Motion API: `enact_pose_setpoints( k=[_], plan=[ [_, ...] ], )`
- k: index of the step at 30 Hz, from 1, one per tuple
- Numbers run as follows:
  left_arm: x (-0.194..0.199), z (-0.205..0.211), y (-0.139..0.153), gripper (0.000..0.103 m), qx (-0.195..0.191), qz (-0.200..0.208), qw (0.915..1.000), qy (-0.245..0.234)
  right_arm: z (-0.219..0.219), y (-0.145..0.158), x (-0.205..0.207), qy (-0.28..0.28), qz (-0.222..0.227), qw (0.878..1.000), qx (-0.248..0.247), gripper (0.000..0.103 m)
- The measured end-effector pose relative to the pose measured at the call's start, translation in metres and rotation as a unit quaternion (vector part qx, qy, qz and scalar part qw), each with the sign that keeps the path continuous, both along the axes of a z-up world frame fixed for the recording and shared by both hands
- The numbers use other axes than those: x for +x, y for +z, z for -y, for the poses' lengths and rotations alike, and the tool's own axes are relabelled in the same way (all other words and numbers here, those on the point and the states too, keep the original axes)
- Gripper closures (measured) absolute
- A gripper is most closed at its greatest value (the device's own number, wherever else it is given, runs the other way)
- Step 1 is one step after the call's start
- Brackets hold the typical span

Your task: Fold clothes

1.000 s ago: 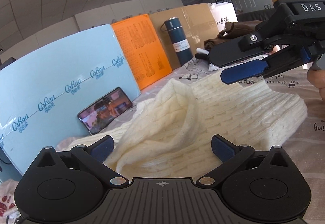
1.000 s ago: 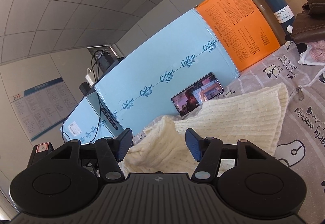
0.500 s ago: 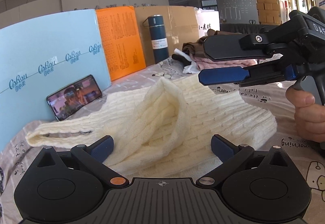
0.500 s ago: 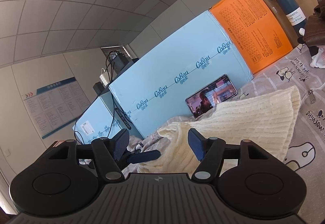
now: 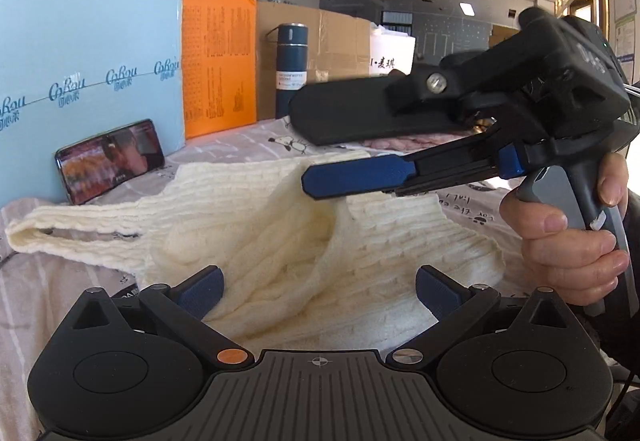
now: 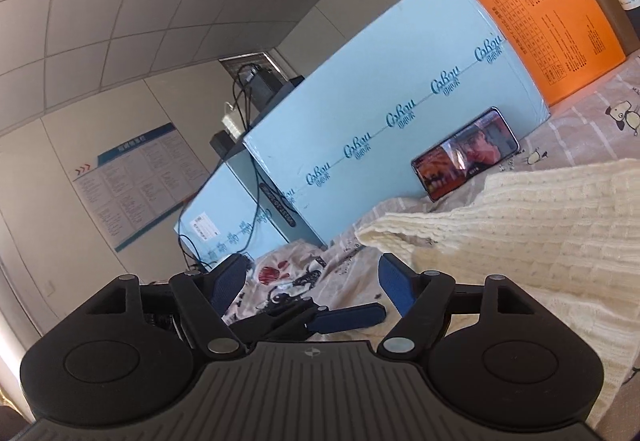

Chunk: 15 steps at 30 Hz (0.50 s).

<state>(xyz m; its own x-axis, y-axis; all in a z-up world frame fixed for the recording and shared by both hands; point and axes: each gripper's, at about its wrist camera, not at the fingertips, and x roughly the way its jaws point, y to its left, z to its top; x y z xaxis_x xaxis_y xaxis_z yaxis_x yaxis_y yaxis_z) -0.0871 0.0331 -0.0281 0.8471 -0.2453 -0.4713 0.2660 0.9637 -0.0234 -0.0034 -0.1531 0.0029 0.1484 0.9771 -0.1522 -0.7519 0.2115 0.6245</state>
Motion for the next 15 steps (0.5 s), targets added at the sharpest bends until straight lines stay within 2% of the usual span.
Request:
enact_pose_setpoints(
  k=[3,8,10,12,15],
  plan=[
    [0.0,0.002,-0.002,0.0,0.008,-0.003,1.0,-0.001,-0.003,-0.01,0.002,-0.017,-0.009,0.999,-0.046,0.034],
    [-0.004,0.002,-0.001,0.0,0.009,0.003,0.9999,-0.003,0.008,-0.026,0.004,-0.03,-0.027,0.998,-0.056,0.038],
    [-0.009,-0.004,0.003,0.0,-0.012,0.019,0.9997,-0.006,0.015,-0.026,0.002,-0.025,-0.026,0.999,-0.033,0.037],
    [-0.016,-0.017,0.011,0.0,-0.042,0.038,0.9984,0.0,0.023,-0.024,0.0,-0.013,-0.024,1.0,0.002,0.02],
    [-0.023,-0.043,0.021,0.0,-0.095,0.057,0.9934,0.027,0.04,-0.02,-0.001,-0.018,-0.02,0.998,0.059,0.017]
  ],
)
